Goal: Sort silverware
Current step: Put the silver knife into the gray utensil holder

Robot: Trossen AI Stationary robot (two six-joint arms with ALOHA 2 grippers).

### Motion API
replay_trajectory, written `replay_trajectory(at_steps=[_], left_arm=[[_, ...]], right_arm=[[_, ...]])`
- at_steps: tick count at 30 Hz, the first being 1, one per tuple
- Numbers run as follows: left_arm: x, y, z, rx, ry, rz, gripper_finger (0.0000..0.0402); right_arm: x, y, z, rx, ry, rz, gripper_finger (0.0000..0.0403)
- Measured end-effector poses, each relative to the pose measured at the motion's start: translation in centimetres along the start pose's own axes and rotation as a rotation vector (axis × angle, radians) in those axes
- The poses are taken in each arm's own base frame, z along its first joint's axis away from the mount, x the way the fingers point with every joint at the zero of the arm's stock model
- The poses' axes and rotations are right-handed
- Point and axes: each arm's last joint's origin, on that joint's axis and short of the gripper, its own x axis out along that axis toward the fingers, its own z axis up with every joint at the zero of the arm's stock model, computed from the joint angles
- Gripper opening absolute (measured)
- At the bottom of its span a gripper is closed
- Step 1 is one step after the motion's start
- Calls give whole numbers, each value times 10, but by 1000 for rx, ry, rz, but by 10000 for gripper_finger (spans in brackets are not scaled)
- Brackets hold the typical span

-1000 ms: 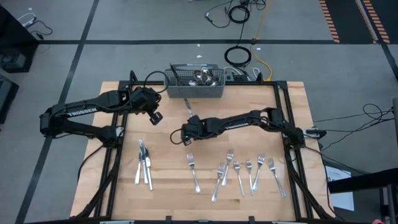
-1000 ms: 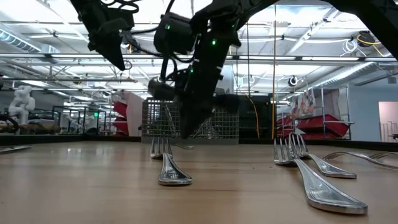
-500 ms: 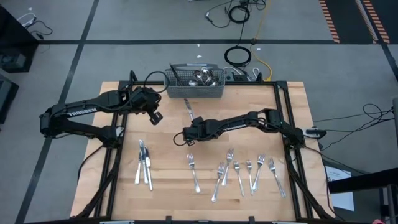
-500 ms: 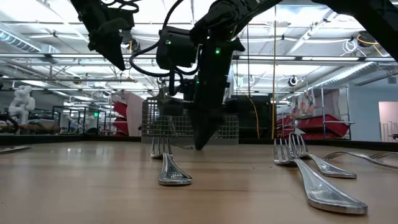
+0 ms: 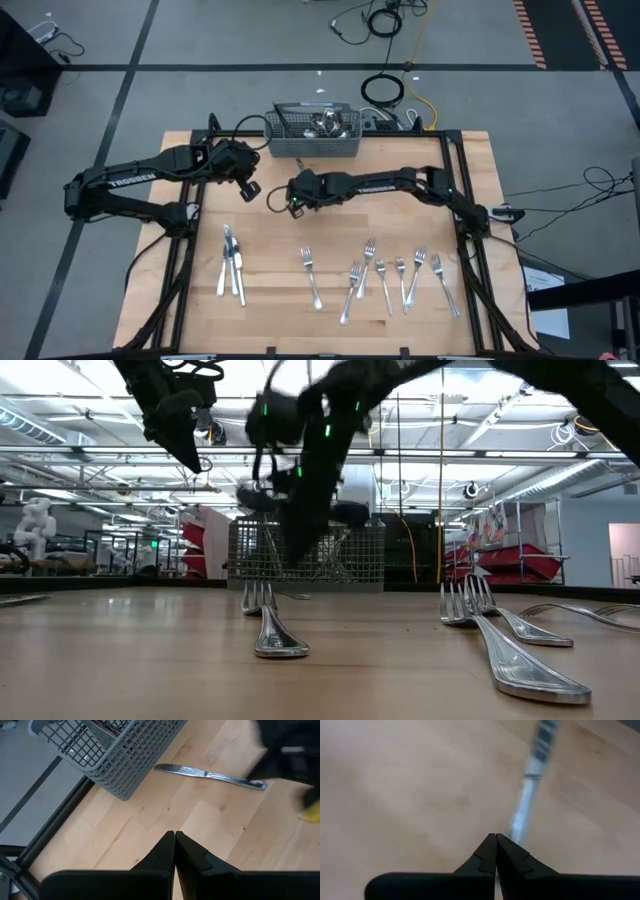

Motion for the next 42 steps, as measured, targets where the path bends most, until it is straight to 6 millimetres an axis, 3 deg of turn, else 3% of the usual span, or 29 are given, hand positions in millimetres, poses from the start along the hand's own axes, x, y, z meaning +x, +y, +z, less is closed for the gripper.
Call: replay_trajectory(at_steps=[4,8,25,33,38,42], left_arm=[[0,0,0,1,0,0,18],[0,0,0,1,-1,2,18],[0,0,0,-5,-2,7,18],[0,0,0,-6,-2,5,18],[1,-1,4,15,-34,0,18],[0,-2,9,1,-83,-18,18]], right_arm=[[12,-6,5,9,20,4,0],[26,-5,-2,-18,55,-3,0],[37,-13,-12,-13,133,-91,0],[25,-10,-29,-68,191,-160,0],[-8,-13,-44,-109,210,-311,0],[-18,-25,-33,-117,206,-354,0]])
